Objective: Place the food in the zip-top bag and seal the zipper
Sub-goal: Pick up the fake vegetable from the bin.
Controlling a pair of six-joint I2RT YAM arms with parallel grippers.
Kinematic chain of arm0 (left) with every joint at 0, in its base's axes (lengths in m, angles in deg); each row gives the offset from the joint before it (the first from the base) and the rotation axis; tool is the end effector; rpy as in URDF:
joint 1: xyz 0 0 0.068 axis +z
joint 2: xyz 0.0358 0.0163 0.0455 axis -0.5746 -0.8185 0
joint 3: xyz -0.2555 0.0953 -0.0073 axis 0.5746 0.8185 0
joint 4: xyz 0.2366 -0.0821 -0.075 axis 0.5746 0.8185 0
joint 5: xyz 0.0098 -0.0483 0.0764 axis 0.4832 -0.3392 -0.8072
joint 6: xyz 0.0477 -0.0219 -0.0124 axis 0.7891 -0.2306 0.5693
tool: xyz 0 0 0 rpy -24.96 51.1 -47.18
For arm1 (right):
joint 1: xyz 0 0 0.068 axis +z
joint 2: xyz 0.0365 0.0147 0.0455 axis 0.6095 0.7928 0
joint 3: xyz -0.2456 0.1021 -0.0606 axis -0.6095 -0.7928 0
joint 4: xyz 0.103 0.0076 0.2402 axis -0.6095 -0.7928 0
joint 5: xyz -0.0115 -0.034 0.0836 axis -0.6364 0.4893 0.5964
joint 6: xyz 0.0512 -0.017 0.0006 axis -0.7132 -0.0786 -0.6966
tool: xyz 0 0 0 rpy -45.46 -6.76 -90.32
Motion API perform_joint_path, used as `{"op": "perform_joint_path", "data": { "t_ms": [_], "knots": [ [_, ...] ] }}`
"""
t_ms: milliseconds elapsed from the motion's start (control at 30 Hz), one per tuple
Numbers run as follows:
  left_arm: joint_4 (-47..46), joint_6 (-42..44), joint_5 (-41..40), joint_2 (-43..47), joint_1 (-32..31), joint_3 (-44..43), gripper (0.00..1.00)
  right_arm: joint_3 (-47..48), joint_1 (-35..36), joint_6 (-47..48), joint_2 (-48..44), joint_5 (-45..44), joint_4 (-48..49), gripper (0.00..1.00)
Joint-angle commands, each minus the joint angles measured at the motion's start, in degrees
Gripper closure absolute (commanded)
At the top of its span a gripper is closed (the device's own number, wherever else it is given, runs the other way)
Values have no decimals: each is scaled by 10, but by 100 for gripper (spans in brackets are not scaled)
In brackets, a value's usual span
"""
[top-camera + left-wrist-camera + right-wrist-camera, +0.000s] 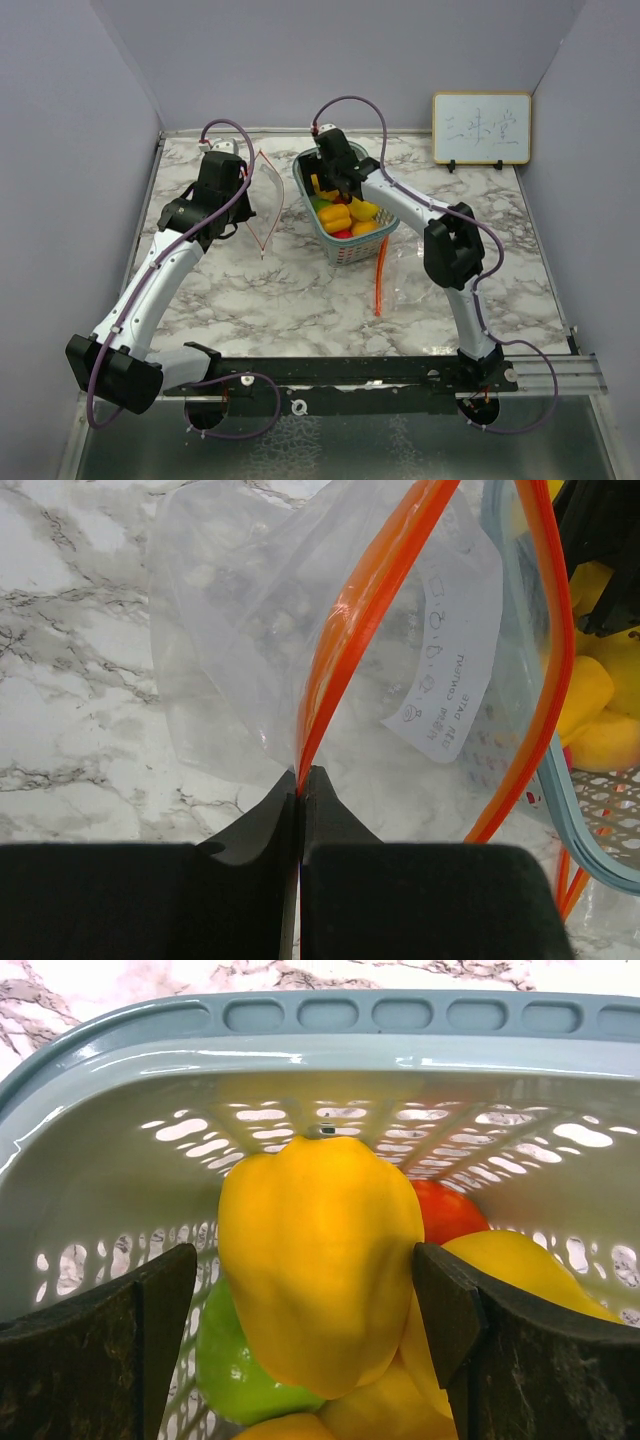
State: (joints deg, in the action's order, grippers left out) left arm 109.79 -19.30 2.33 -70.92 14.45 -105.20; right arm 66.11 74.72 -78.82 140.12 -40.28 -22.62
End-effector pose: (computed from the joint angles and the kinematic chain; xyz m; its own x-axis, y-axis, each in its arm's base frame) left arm 0.2388 -0.0813 0.3653 -0.6100 -0.2456 -0.7534 -0.1104 0.9678 -0.2260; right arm 0.4102 0.3029 0.2422 -0.6427 -0.2064 -0.7377 -0.3514 0.9352 0.0445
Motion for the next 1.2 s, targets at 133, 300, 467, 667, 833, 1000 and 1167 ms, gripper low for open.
{"op": "perform_joint_path", "data": {
  "t_ms": [133, 300, 467, 667, 833, 1000, 1167],
  "knots": [
    [3, -8, 18, 12, 3, 6, 100, -49, -5, 4, 56, -105, -46, 24],
    [-1, -9, 20, 14, 3, 8, 100, -75, -5, 20, 32, -149, -29, 71],
    [-6, -11, 26, 8, 3, 7, 100, -78, -5, 37, -34, -147, -13, 80],
    [-19, -20, 34, 4, 3, 8, 100, -89, -5, 34, -136, -80, -15, 89],
    [-35, -33, 55, -2, 3, 18, 100, -119, -5, 16, -215, -11, -14, 93],
    [-51, -41, 84, -17, 2, 22, 100, -115, -5, 32, -269, 33, -28, 93],
    [-69, -51, 110, -34, 3, 17, 100, -135, -5, 34, -280, 65, -39, 93]
  ]
}}
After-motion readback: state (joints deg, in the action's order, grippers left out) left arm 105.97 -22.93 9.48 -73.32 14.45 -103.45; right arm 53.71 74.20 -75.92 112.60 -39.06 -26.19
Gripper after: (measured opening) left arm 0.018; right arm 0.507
